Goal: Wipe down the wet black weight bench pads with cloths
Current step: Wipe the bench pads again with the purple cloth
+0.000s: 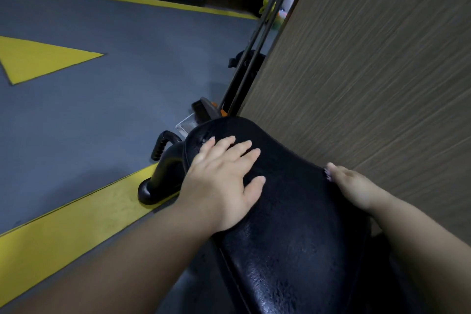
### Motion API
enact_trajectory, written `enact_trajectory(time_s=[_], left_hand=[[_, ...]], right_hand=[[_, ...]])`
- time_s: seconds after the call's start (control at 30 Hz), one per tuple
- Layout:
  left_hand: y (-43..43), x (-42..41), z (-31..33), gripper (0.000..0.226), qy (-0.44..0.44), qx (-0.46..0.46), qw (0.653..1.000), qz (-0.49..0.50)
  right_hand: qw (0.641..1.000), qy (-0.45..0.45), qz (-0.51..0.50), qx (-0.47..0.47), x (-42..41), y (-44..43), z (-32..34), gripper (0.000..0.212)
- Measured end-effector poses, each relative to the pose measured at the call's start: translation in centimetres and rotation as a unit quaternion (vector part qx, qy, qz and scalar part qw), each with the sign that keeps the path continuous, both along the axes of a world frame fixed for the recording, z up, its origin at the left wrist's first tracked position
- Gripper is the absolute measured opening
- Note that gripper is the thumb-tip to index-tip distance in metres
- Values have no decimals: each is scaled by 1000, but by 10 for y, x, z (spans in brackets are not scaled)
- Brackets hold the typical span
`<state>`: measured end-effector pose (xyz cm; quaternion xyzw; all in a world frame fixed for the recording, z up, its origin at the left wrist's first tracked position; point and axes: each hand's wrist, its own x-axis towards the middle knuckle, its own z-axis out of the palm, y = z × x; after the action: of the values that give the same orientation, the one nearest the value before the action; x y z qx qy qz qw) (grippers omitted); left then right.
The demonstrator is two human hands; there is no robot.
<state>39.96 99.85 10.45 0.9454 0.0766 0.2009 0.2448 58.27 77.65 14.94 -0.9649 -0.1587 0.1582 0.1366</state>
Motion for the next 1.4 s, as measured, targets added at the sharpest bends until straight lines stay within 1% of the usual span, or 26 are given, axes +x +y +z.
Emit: enact_trajectory(time_s=[0.13,0.27,0.37,0.47,0.57,0.67,0.83,0.93,1.03,1.13,1.2,1.3,1.4], left_hand=[[1,-1,1,74,-11,3,1000,9],[0,0,-1,75,-17,3,1000,10],[0,-1,-1,71,-20,2,1000,12],[1,-2,-2,69,-18,2,1000,6],[1,-3,-3,61,-19,2,1000,8],[1,-3,-6,59,-27,-3,1000,12],[2,-3,-7,58,-40,-3,999,13],[3,-3,-7,60,-46,-4,999,12],[3,-2,-8,60,-49,-3,999,12],[3,-3,-9,57,-52,-2,999,12],[3,-3,-10,56,-57,-6,998,12],[3,-3,-12,56,-71,-19,997,16],[3,-4,-15,51,-105,-53,992,35]], right_hand=[[1000,8,-3,-8,-5,23,8,44],[997,3,65,-40,-6,85,10,47],[995,20,97,-15,-5,139,9,50],[991,30,128,6,-4,172,8,47],[987,25,156,24,-3,173,4,44],[989,31,137,45,-3,150,2,45],[997,36,75,6,-6,94,5,50],[998,23,61,-18,-7,81,8,50],[997,32,62,-19,-5,95,9,51],[996,40,77,8,-3,124,7,51],[993,34,107,20,-1,147,4,48],[988,25,149,39,2,177,1,36],[977,30,188,92,-3,199,-3,40]])
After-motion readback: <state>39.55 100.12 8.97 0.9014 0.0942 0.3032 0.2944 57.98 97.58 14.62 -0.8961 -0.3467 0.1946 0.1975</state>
